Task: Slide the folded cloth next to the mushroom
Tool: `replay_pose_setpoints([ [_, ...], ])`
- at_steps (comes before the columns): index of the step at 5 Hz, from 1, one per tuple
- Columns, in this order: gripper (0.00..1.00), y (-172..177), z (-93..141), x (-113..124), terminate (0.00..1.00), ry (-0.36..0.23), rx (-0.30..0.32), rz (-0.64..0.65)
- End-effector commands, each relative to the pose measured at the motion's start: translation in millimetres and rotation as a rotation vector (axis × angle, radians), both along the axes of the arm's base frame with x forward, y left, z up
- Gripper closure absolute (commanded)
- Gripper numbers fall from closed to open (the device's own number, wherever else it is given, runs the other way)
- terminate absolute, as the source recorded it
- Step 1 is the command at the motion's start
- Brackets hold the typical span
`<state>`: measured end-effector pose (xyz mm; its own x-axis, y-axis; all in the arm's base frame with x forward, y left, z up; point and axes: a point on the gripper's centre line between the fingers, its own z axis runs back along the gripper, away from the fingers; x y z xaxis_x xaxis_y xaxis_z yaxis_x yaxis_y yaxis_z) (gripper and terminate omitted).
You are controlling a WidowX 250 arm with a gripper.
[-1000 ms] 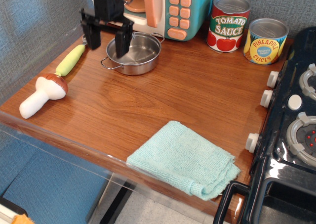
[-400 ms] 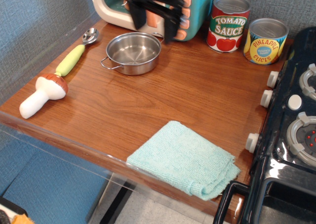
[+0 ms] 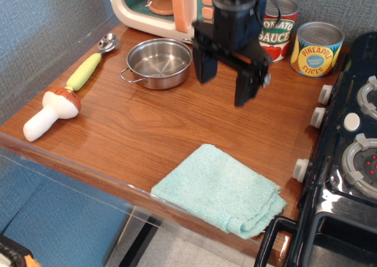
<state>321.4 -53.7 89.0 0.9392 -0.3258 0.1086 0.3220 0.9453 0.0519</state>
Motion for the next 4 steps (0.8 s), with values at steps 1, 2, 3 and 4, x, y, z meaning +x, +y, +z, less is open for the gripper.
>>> replay_pose_setpoints([
  [1,0.0,-18,-7,-34,0.0,-0.017,0.02,-0.057],
  [2,0.0,-32,-22,-55,0.0,0.006,0.022,-0.107],
  [3,0.0,-37,-35,-65,0.0,0.037,0.031,-0.121],
  [4,0.0,-33,-49,-65,0.0,0.058,0.03,-0.112],
])
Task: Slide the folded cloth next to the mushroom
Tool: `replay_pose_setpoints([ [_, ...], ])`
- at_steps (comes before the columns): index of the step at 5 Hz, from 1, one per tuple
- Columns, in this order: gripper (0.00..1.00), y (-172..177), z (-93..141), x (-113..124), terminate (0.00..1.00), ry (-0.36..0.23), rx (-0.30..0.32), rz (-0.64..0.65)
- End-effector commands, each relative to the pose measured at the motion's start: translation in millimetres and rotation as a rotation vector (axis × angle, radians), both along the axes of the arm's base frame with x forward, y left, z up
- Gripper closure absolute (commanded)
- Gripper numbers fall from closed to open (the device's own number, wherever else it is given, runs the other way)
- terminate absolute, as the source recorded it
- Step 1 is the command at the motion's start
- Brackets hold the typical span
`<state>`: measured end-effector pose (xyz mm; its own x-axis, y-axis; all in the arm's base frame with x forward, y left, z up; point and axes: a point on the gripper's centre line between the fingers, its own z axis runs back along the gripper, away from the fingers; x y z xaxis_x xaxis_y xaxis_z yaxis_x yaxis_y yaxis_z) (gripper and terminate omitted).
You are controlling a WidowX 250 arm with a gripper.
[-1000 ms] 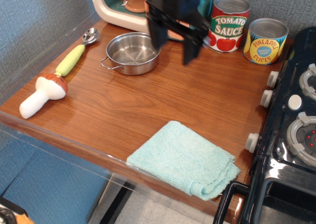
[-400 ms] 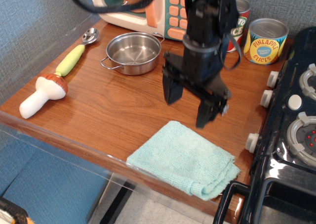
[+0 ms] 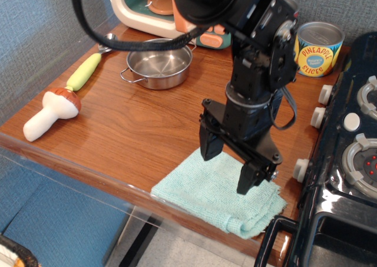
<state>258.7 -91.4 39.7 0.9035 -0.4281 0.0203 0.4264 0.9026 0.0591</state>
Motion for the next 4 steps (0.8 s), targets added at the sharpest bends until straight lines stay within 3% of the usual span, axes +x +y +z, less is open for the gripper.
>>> replay_pose_setpoints([
  [1,0.0,7,-12,3,0.0,-0.01,-0.006,0.008],
  [4,0.0,19,-36,-1,0.0,0.026,0.013,0.02],
])
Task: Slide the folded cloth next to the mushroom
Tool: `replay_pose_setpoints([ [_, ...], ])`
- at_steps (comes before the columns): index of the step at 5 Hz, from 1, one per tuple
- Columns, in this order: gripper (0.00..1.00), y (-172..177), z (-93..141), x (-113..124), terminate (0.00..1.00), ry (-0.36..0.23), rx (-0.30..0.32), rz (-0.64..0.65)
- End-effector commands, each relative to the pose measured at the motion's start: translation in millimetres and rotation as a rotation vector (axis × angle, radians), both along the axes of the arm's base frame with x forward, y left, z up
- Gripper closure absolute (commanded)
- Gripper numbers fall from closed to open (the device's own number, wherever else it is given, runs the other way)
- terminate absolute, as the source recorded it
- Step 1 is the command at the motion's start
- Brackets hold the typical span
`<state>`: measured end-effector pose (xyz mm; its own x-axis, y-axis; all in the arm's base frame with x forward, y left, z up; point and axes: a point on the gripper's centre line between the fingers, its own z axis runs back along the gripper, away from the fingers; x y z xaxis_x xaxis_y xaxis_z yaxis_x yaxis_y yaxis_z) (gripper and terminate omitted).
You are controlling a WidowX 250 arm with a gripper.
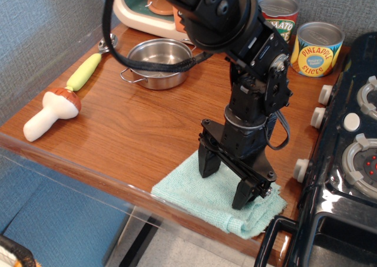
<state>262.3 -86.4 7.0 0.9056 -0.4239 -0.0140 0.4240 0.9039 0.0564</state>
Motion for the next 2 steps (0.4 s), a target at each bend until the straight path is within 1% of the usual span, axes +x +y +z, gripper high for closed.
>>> replay_pose_setpoints([
  [1,0.0,31,0,-2,0.0,-0.038,0.015,0.04],
  [2,0.0,57,5,1,0.0,-0.074,0.033,0.099],
])
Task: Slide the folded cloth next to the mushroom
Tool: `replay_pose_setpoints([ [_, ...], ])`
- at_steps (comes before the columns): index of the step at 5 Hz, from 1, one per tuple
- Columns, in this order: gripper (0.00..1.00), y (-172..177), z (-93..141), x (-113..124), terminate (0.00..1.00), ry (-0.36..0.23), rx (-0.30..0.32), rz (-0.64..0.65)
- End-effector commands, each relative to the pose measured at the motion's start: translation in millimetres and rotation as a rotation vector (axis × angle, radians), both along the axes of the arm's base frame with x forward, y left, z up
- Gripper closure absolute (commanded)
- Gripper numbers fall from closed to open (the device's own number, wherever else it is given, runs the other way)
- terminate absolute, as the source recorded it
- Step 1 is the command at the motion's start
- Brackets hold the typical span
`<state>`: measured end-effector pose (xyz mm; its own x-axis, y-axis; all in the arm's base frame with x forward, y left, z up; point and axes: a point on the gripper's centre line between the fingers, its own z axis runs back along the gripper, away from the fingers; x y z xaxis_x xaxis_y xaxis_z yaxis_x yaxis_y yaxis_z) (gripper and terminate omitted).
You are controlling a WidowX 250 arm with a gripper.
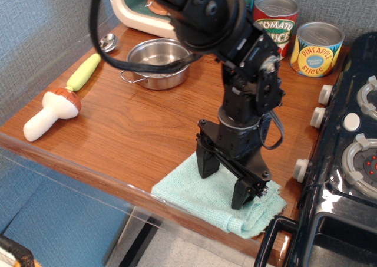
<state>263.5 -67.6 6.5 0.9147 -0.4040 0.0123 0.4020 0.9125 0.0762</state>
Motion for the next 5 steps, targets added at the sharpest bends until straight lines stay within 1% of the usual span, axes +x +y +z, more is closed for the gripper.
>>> replay_pose_setpoints([
  [1,0.0,59,7,6,0.0,-0.064,0.044,0.114],
  [3,0.0,89,10,25,0.0,-0.083,0.076,0.147],
  [4,0.0,111,16,35,0.0,-0.094,0.101,0.172],
  [5,0.0,132,19,39,0.0,-0.087,0.122,0.218],
])
